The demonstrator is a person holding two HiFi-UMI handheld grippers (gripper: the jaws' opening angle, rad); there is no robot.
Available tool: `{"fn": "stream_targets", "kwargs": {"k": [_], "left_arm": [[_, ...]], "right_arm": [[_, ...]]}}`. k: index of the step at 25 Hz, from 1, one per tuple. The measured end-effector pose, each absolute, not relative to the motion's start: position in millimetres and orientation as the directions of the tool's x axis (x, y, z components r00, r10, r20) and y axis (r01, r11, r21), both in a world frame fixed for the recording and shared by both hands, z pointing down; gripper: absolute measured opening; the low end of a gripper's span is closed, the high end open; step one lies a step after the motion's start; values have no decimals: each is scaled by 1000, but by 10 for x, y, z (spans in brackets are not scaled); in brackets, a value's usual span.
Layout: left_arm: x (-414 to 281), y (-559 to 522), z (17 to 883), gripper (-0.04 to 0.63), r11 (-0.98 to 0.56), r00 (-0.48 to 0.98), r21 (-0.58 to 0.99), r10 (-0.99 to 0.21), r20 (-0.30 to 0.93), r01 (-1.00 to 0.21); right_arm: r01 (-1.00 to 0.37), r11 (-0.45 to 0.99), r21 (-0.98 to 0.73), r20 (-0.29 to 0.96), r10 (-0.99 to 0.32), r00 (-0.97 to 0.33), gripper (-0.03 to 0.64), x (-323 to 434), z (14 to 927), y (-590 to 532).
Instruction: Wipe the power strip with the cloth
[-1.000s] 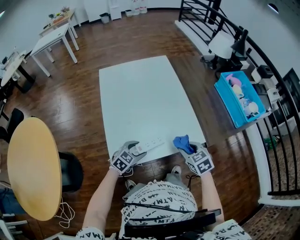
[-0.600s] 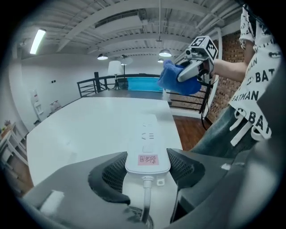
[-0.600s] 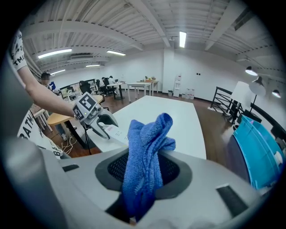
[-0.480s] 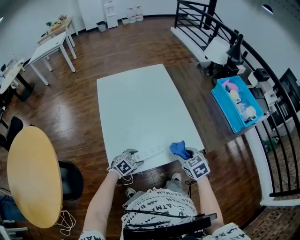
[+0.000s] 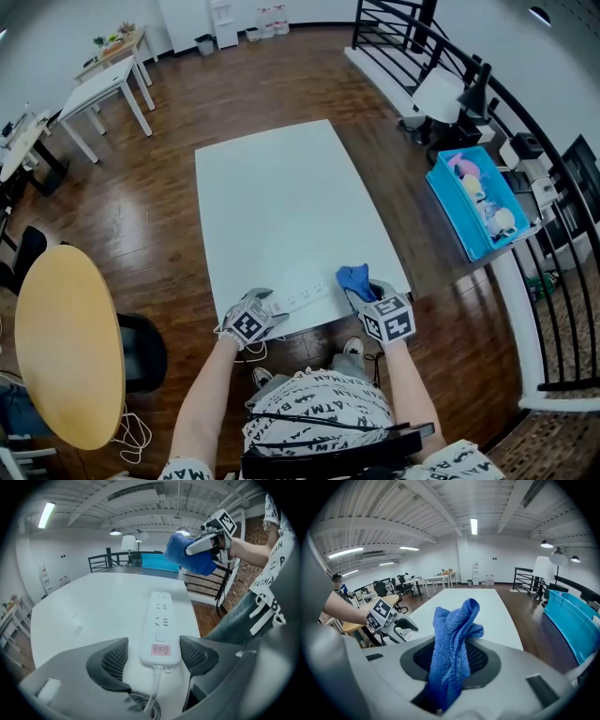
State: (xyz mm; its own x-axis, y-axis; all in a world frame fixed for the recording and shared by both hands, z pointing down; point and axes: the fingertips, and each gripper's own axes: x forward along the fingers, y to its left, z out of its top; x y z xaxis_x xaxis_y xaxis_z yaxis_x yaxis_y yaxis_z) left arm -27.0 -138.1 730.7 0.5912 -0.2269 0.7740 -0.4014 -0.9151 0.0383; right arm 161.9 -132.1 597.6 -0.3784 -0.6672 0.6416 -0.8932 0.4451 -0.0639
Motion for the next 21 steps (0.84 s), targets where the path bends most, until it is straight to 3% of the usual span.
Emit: {"fn": "stream_targets", "kwargs": {"k": [6, 9, 11, 12, 16, 21], "left_arm": [[-475, -1635, 6725, 341, -788, 660, 76, -453, 600, -611], [-696, -1781, 6384, 227, -668, 593, 48, -623, 509, -742], [-831, -1805, 6171, 47, -573, 530, 55, -713, 459, -818], [-893, -1787, 6111, 8, -524, 496, 72, -742, 451, -849], [-1020, -1629, 6101, 5, -393, 422, 165, -774, 472, -905], [-993, -1681, 6138, 5, -363, 423, 218, -771, 475, -906]], "right_arm": [[-894, 443, -65, 635, -672, -380, 135, 1604, 5965, -1430], [-897, 436, -68, 629, -679, -378, 135, 1601, 5976, -1471], [-899, 432, -72, 625, -683, -379, 135, 1590, 5969, -1486], [-898, 434, -73, 624, -683, -380, 135, 1578, 5968, -1486], [-892, 445, -75, 622, -678, -391, 135, 1481, 5986, -1484], [-889, 455, -62, 606, -691, -395, 135, 1368, 5934, -1659]]}}
